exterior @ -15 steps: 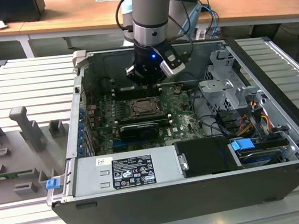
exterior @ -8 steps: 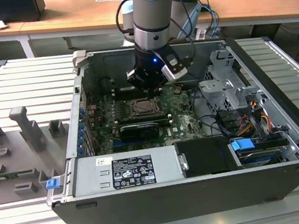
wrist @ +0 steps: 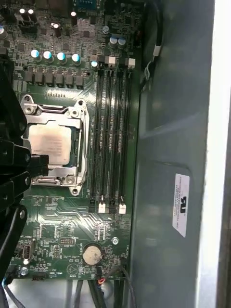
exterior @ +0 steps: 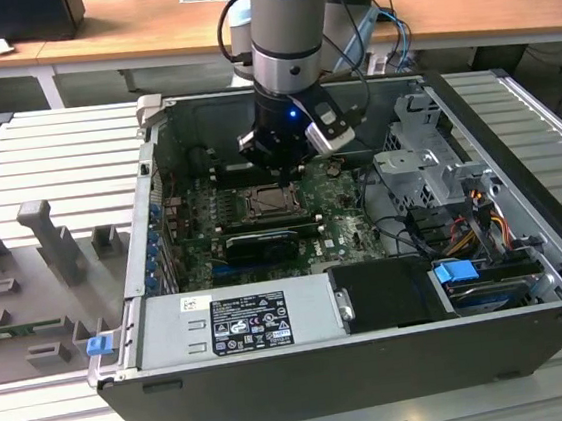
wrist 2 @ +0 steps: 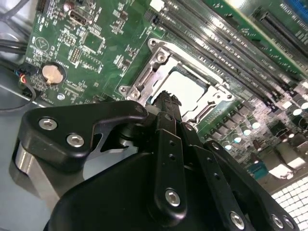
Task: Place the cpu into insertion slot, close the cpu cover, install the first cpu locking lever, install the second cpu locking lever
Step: 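Install the second cpu locking lever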
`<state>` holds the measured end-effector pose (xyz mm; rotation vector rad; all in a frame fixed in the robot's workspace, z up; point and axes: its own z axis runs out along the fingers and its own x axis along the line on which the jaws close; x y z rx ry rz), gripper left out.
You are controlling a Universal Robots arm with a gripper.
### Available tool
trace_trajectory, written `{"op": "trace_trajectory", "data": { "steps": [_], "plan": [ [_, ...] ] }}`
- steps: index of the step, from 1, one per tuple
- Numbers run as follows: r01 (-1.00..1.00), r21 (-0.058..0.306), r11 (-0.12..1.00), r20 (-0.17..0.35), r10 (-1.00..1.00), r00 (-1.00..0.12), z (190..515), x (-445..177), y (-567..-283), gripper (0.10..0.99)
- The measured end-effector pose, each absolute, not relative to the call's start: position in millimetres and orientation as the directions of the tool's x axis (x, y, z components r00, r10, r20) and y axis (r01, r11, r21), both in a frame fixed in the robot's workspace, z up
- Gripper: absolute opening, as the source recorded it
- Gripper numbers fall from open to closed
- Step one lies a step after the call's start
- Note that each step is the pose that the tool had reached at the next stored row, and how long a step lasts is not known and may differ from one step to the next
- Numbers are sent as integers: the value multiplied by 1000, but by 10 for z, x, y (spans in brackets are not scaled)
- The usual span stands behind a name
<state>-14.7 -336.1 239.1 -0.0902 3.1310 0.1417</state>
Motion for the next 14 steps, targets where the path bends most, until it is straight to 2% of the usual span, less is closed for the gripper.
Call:
{"op": "trace_trajectory", "data": {
  "steps": [9, 14],
  "plan": [
    [-58, 94, 994, -8, -57, -998, 2389, -147, -3682, 106],
    [-58, 98, 994, -8, -57, -998, 2376, -148, -3749, 106]
  ]
}}
